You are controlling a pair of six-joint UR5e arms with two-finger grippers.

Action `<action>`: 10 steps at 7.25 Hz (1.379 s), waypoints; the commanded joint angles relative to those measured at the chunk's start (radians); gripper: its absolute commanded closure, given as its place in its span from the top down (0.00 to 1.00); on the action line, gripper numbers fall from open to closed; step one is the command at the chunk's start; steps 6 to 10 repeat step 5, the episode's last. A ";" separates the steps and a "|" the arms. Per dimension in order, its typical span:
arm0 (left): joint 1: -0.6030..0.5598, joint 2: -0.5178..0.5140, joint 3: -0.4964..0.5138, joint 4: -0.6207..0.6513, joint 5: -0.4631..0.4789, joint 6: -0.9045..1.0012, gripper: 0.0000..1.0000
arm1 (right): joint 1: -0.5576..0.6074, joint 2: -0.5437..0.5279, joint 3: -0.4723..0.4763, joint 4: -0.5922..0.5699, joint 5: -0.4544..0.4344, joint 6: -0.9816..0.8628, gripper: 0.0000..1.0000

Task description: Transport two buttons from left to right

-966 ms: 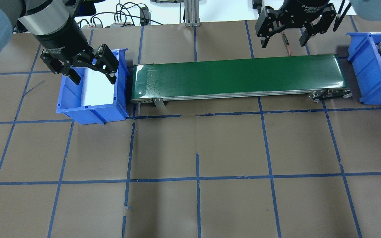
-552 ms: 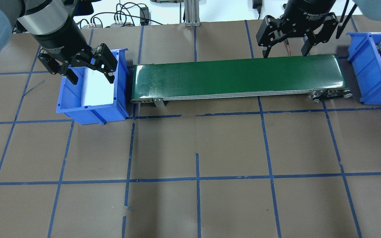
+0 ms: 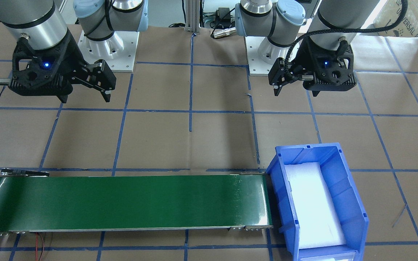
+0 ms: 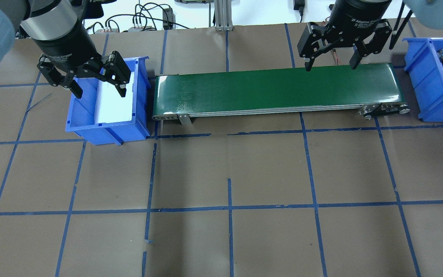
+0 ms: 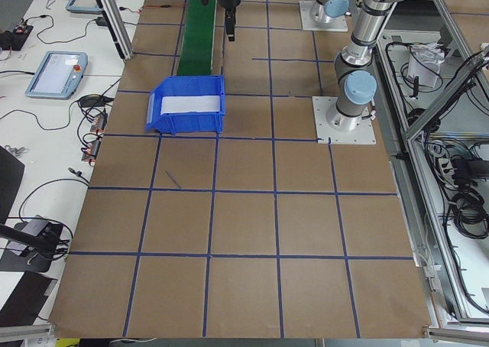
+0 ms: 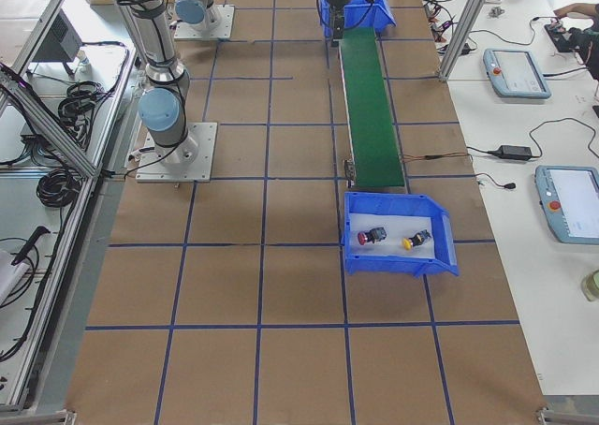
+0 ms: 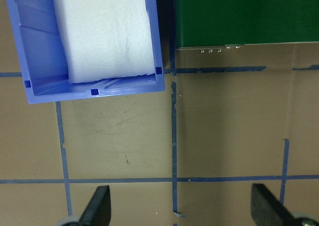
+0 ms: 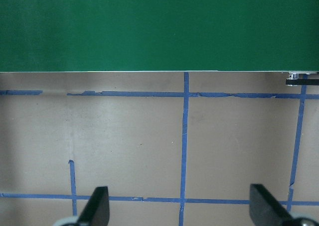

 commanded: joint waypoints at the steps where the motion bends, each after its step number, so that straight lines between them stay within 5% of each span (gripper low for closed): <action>1: -0.001 0.003 0.002 -0.002 0.002 -0.001 1.00 | 0.000 -0.003 0.012 -0.001 0.000 -0.004 1.00; 10: -0.001 0.000 -0.001 0.000 -0.005 -0.001 1.00 | 0.000 -0.006 0.015 -0.001 -0.003 -0.016 1.00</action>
